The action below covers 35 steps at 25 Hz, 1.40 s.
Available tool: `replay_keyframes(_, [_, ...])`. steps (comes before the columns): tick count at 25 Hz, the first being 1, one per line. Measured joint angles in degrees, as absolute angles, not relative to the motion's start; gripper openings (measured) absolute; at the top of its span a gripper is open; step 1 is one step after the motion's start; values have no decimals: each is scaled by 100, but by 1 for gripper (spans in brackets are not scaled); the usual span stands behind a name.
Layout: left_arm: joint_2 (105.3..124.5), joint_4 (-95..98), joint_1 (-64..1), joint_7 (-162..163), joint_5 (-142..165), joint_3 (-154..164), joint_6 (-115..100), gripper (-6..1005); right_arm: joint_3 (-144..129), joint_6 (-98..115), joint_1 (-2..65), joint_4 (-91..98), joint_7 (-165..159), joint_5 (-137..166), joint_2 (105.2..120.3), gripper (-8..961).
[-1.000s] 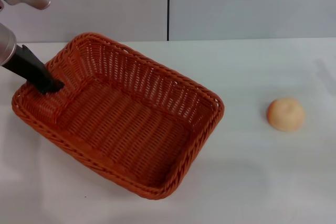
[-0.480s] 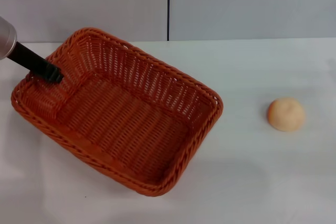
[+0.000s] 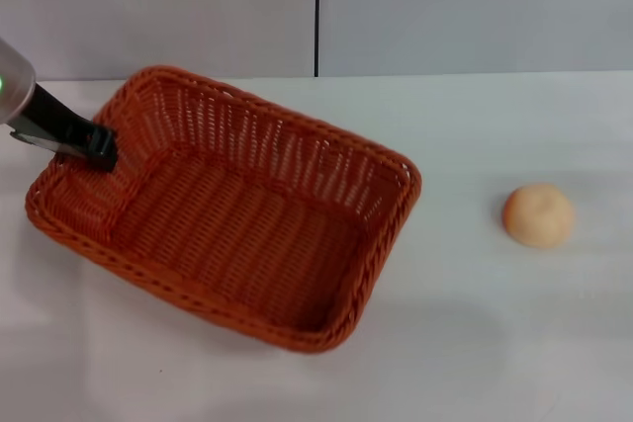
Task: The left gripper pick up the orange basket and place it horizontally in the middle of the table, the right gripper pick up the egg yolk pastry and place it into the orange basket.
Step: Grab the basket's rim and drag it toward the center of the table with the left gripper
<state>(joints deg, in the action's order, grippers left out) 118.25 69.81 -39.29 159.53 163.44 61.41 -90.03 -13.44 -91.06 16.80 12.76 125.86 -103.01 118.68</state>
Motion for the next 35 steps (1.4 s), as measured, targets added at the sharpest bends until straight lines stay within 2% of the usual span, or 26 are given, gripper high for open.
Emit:
replay_keyframes(22, [11837,6428,-4252,16516,16557,4479,-9493,152,-1197,-9095,1699,1685,12748,-10327,11862,727])
replay_keyframes(35, [11788,6946,-3788,16520,16567,4870,-9796,138,-1186,-9128,1657,1667,12719,-10367,11872,727])
